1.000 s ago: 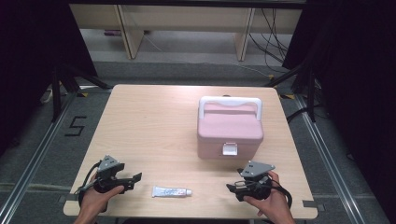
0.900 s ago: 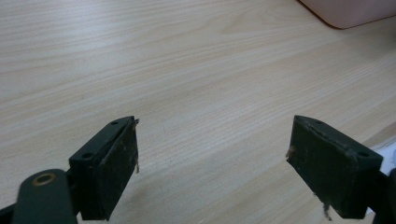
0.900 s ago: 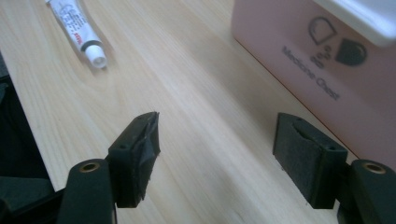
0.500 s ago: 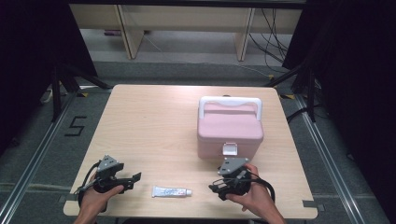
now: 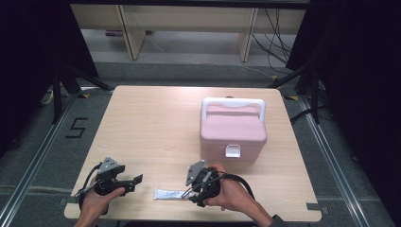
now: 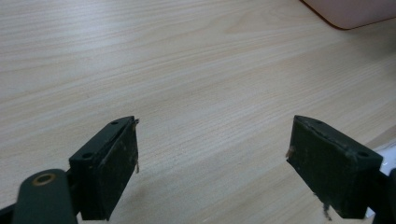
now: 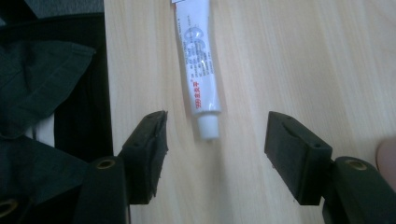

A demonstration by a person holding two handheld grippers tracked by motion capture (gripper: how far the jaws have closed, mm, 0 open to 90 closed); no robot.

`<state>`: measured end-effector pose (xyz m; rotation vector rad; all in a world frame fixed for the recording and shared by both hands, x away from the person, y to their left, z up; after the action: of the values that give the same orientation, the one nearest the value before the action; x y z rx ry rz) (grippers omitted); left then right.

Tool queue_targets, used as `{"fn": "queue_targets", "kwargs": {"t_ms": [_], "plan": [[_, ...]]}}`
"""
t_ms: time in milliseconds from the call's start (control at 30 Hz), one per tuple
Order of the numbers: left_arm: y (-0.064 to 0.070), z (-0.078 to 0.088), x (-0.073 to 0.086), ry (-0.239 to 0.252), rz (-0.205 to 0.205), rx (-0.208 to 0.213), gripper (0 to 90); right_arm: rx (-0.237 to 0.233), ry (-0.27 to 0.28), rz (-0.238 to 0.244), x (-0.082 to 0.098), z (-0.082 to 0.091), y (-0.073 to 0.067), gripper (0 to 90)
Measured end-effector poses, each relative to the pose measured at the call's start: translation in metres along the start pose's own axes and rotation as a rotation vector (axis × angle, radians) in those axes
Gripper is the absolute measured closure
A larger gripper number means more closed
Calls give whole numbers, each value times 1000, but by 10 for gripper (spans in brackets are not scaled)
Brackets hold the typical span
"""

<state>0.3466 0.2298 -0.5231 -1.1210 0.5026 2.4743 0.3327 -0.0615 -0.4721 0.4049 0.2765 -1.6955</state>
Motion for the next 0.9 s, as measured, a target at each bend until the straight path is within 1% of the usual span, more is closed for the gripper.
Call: {"fn": "queue_targets", "kwargs": {"t_ms": [33, 67, 100, 133, 167, 200, 233, 267, 300, 333, 367, 400, 433, 467, 500, 533, 567, 600, 633, 667, 700, 733, 767, 800, 833, 867, 900], "plan": [[0, 0, 0, -1, 1, 1, 153, 0, -9, 8, -3, -2, 0, 426], [0, 0, 0, -1, 2, 3, 153, -1, -31, -2, -6, -5, 0, 435], [0, 0, 0, 0, 3, 5, 153, -2, -65, -29, -9, -7, -2, 451], [1, -1, 0, 6, 13, 9, 153, 9, -85, -3, -11, -10, 0, 458], [1, -1, 0, -8, 11, 9, 153, 7, -96, 11, -15, -12, 0, 468], [1, -1, 0, -11, 9, 9, 153, -4, -103, 27, -22, -16, -1, 491], [1, -1, 0, -11, 8, 10, 153, -4, -103, 27, -22, -16, -1, 491], [2, -2, 0, 4, 7, 11, 153, -11, -106, 35, -24, -18, -1, 502], [2, -2, 0, 4, 8, 12, 153, -17, -120, 58, -29, -22, 0, 512], [2, -2, 0, 2, 7, 13, 153, -16, -129, 55, -31, -23, -1, 518], [2, -1, 0, -3, 10, 12, 153, -23, -133, 80, -34, -26, -1, 523], [1, 0, 0, -10, 10, 13, 153, -27, -144, 88, -38, -30, -1, 531], [1, -1, 0, 1, 10, 13, 153, -27, -144, 88, -38, -30, -1, 531], [1, -1, 0, 0, 10, 14, 153, -27, -152, 83, -39, -31, -1, 539], [2, -1, 0, 0, 9, 14, 153, -29, -153, 112, -40, -35, 0, 544], [2, -1, 0, -1, 10, 15, 153, -28, -169, 125, -42, -38, -1, 558], [2, -1, 0, -2, 10, 14, 153, -28, -169, 125, -42, -38, -1, 558], [2, -1, 0, -1, 11, 18, 153, -24, -180, 146, -43, -41, -1, 586], [2, -1, 0, -6, 5, 18, 153, -24, -180, 146, -43, -41, -1, 586], [2, -1, 0, -7, 3, 17, 153, -31, -178, 157, -44, -44, -2, 592], [2, -1, 0, -2, 5, 18, 153, -35, -201, 173, -45, -47, -2, 611], [3, -1, 0, 0, 11, 14, 153, -35, -201, 173, -45, -47, -2, 611], [2, -1, 0, -4, 7, 11, 153, -39, -203, 173, -46, -49, -2, 620], [2, -1, 0, -2, 8, 13, 153, -40, -233, 179, -48, -51, -2, 625], [2, -1, 0, 3, 10, 15, 153, -40, -233, 179, -48, -51, -2, 629], [2, -1, 0, 3, 10, 15, 153, -35, -238, 189, -50, -53, -2, 632], [2, -1, 0, -2, 11, 15, 153, -42, -241, 199, -51, -54, -2, 632]]}}
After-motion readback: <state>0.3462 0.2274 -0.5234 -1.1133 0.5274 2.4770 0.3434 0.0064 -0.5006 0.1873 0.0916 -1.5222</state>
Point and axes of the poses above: each handheld gripper's, and its own axes: z roughly backward along the jaws, x roughly out of its underside, y roughly to its right, the point moved 3 cm from there along -z, roughly forward along the jaws, and after that the axes turned 2 degrees about -y, right-handed, at the moved point
